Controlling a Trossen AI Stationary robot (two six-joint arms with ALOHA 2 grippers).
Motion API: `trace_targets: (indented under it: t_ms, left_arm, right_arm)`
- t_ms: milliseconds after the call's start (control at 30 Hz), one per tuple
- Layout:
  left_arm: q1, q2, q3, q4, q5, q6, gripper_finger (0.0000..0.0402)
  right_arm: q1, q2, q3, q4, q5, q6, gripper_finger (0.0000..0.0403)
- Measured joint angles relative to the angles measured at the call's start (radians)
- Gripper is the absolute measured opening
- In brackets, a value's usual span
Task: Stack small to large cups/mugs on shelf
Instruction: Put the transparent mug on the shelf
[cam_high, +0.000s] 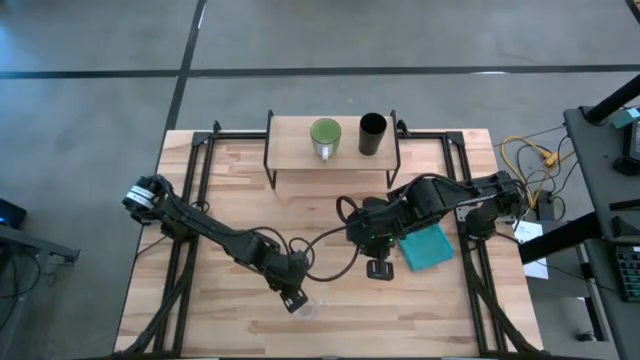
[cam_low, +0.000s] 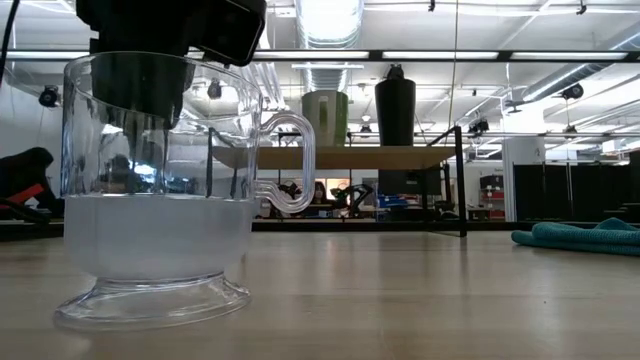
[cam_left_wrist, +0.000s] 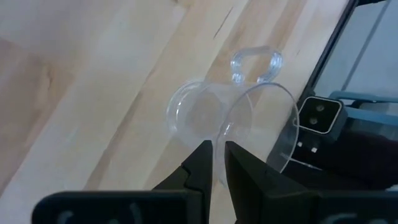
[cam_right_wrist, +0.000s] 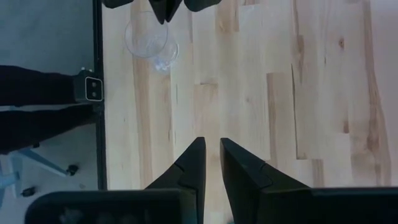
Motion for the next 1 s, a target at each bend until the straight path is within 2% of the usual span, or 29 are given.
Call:
trace_targets:
  t_ms: [567, 733, 1000]
  left_arm:
    - [0.0, 0.03, -0.006, 0.015, 0.005, 0.034, 0.0029]
    - [0.0, 0.039, -0.003, 0.016, 0.025, 0.072, 0.0005]
    - [0.015, 0.011, 0.015, -0.001, 0.1, 0.133, 0.0001]
  right_arm:
    - [0.0, 0.0, 0.0, 0.001, 0.0, -0.002, 0.0044]
    - [0.0, 0.0, 0.0, 0.003, 0.0, -0.001, 0.0044]
    - [0.0, 0.0, 0.0, 0.092, 0.0, -0.031, 0.0044]
